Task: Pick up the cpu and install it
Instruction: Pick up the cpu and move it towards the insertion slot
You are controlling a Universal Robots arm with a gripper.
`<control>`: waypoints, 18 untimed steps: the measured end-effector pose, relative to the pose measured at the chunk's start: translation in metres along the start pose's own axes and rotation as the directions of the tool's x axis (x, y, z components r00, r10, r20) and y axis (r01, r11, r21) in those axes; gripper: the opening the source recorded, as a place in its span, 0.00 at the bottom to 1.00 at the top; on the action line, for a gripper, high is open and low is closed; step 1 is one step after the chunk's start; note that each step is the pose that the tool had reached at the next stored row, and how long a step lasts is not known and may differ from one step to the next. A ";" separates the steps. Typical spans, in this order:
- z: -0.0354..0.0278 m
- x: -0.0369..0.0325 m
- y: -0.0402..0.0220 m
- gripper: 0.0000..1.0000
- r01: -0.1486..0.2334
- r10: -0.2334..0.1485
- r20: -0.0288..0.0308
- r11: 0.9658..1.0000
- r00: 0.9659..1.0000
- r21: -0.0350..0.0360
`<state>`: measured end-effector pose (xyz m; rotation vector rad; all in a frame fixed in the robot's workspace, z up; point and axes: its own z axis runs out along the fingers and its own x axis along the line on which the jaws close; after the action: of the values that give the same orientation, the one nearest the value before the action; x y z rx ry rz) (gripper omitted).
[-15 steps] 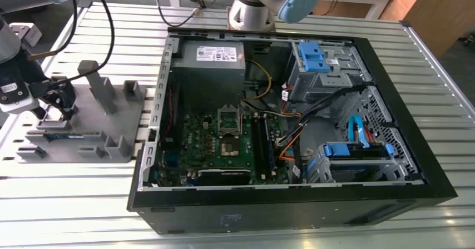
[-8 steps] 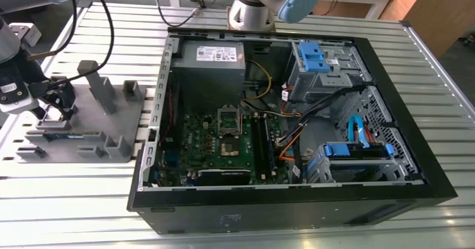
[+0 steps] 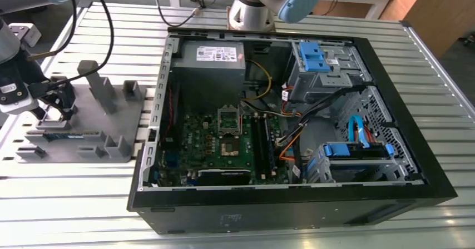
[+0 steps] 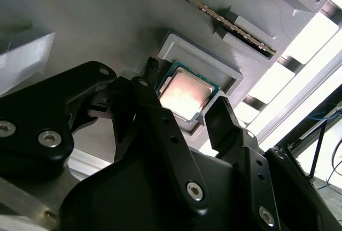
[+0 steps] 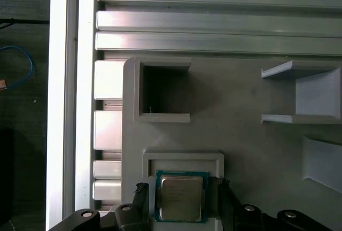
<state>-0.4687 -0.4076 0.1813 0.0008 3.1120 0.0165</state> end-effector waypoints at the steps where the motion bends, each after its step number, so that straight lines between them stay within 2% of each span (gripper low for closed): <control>1: 0.0000 0.0000 0.0000 0.62 0.000 0.000 0.000 1.000 1.000 0.000; 8: 0.0000 0.0000 -0.0001 0.62 0.000 0.000 0.000 1.000 1.000 0.000; 9: 0.0000 0.0000 -0.0001 0.60 0.000 0.000 0.000 1.000 1.000 0.000; 10: 0.0000 0.0000 -0.0001 0.53 0.000 0.000 0.000 1.000 1.000 0.000; 18: 0.0000 0.0000 -0.0001 0.53 0.000 0.000 0.000 1.000 1.000 0.000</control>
<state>-0.4687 -0.4077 0.1813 0.0008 3.1119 0.0166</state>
